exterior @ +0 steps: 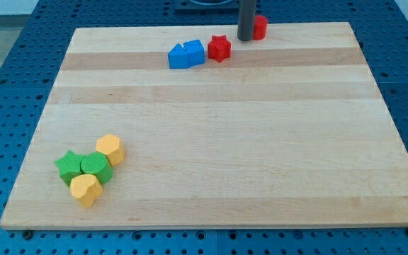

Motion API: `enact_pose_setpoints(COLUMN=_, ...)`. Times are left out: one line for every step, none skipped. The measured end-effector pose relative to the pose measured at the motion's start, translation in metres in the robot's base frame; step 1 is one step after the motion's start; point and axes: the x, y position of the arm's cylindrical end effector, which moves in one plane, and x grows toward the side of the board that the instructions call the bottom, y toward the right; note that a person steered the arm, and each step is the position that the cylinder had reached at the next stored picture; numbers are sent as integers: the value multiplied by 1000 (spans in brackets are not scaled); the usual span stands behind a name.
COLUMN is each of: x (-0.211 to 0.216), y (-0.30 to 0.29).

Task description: Separate the red blocks and blue blocks

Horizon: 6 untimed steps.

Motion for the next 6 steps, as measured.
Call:
enact_pose_setpoints(x=0, y=0)
enact_pose_setpoints(x=7, y=-11)
enact_pose_setpoints(x=39, y=-56)
enact_pose_setpoints(x=69, y=-93)
enact_pose_setpoints(x=104, y=-125)
enact_pose_setpoints(x=142, y=-152)
